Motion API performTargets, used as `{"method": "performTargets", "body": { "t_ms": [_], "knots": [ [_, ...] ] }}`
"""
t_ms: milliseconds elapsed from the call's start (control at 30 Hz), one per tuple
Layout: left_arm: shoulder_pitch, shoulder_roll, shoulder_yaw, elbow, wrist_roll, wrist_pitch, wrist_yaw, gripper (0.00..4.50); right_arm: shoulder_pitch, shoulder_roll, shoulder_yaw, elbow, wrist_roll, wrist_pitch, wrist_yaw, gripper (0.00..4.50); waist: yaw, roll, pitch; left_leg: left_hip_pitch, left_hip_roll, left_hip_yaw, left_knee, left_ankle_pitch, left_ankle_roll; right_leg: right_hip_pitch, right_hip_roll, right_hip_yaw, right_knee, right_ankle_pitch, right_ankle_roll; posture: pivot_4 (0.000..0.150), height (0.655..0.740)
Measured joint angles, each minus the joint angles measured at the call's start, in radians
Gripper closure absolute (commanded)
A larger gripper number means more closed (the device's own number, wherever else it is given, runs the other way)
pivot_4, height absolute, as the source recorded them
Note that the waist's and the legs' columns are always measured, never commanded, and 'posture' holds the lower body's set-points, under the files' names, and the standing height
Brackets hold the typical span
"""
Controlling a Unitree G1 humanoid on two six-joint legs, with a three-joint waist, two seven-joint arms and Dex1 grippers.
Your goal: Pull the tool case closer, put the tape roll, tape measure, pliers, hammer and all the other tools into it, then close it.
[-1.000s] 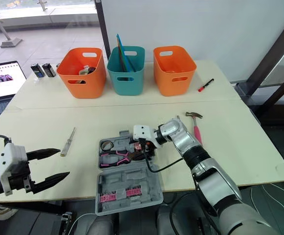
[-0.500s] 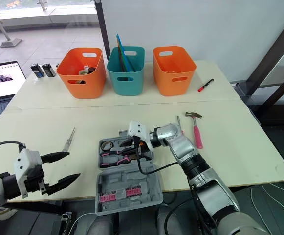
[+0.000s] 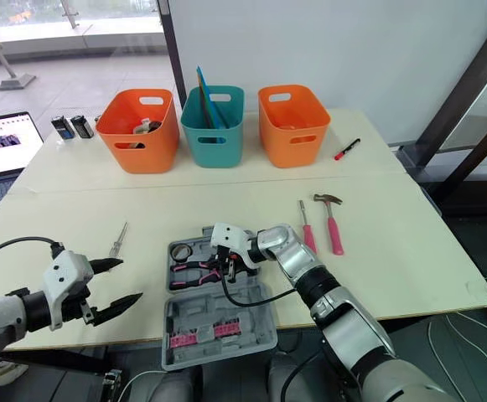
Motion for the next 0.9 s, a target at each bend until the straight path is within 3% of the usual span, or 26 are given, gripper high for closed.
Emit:
{"method": "performTargets", "body": {
  "t_ms": [233, 467, 567, 800, 900],
  "knots": [
    [-0.036, -0.001, -0.001, 0.002, -0.057, 0.077, -0.009, 0.0, 0.056, -0.014, -0.113, -0.109, 0.132, 0.011, 0.07, 4.46, 0.013, 0.001, 0.001, -0.016, 0.0, 0.0, 0.003, 0.0, 0.0, -0.013, 0.0, 0.0, 0.002, 0.001, 0.001, 0.15, 0.7344],
    [-0.038, -0.022, -0.052, 0.009, -0.093, 0.088, -0.053, 0.0, 0.07, -0.282, -0.151, -0.289, 0.14, -0.079, 0.194, 4.46, 0.018, 0.001, 0.002, -0.016, -0.001, 0.0, 0.005, 0.0, 0.0, -0.01, -0.001, 0.0, -0.001, 0.0, 0.001, 0.15, 0.7344],
    [-0.063, 0.004, -0.076, 0.063, -0.097, 0.07, -0.109, 0.79, 0.094, -0.375, -0.144, -0.311, 0.141, -0.088, 0.278, 4.5, 0.014, 0.002, 0.003, -0.016, -0.001, 0.0, 0.004, 0.0, 0.0, -0.011, -0.001, 0.0, 0.0, 0.0, 0.001, 0.15, 0.7344],
    [-0.134, 0.012, -0.172, 0.256, -0.021, -0.023, -0.165, 4.34, 0.088, -0.474, -0.073, -0.181, -0.005, -0.251, 0.3, 4.5, 0.013, 0.002, 0.003, -0.016, -0.001, 0.001, 0.004, 0.0, 0.0, -0.012, -0.001, 0.0, -0.001, 0.0, 0.001, 0.15, 0.7344],
    [-0.176, -0.017, -0.245, 0.347, 0.042, -0.092, -0.167, 4.43, 0.085, -0.448, -0.042, -0.095, -0.058, -0.325, 0.269, 4.5, 0.015, 0.003, 0.003, -0.016, -0.001, 0.001, 0.004, 0.0, 0.0, -0.011, -0.001, 0.0, 0.0, 0.0, 0.001, 0.15, 0.7344]
  ]
}}
